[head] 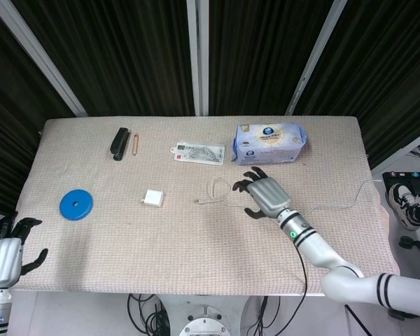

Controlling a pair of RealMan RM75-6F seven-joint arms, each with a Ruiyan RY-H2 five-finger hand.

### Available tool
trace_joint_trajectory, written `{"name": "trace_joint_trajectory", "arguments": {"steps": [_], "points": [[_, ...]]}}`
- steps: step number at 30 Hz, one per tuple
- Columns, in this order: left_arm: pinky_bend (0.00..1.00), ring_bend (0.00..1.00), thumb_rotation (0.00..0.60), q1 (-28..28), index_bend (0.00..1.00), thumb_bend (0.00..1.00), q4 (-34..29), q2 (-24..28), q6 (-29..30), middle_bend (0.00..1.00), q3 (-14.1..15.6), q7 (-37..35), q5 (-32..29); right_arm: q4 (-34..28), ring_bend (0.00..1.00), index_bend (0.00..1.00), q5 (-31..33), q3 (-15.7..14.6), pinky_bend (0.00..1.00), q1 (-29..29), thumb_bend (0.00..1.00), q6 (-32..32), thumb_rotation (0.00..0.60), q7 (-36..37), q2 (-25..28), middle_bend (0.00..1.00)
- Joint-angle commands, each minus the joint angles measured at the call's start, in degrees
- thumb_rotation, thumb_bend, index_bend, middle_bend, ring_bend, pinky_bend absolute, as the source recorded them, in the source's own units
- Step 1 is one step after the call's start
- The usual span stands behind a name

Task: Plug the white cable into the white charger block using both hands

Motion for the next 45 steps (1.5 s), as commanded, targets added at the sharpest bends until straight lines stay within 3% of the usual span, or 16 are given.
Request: {"name": "trace_joint_trajectory", "arguments": {"steps": [1, 7, 12, 30, 45], "points": [[0.10, 0.05, 0.600, -0.2, 0.28, 0.23, -0.1, 0.1, -0.4, 0.24, 0.0, 0.2, -0.1, 6.5, 0.13, 0.32, 13.0, 0.9, 0.05, 9.2, 0.22, 0.6, 0.600, -11.2, -11.4, 0.34], [0.10, 0.05, 0.600, -0.7, 0.28, 0.23, -0.2, 0.1, -1.2, 0.24, 0.0, 0.5, -0.1, 14.1, 0.13, 0.37, 21.0, 1.1, 0.07, 15.5, 0.24, 3.0, 0.600, -17.4, -20.4, 0.37], [0.10, 0.05, 0.600, -0.6, 0.28, 0.23, 0.2, 0.0, -1.1, 0.24, 0.0, -0.1, -0.3, 18.9, 0.15, 0.39, 25.1, 1.6, 0.08, 18.4, 0.26, 4.1, 0.600, -20.2, -24.4, 0.39], [0.08, 0.05, 0.600, -0.4, 0.28, 0.23, 1.9, -0.8, -1.0, 0.24, 0.0, -1.5, -0.5, 26.5, 0.21, 0.47, 30.4, 1.2, 0.11, 21.9, 0.29, 4.8, 0.600, -26.0, -28.5, 0.47], [0.07, 0.05, 0.600, -0.4, 0.28, 0.23, 2.4, -1.1, -1.1, 0.24, 0.0, -1.7, -0.6, 29.6, 0.21, 0.47, 33.9, 1.3, 0.11, 23.2, 0.31, 4.3, 0.600, -29.3, -30.7, 0.48]]}}
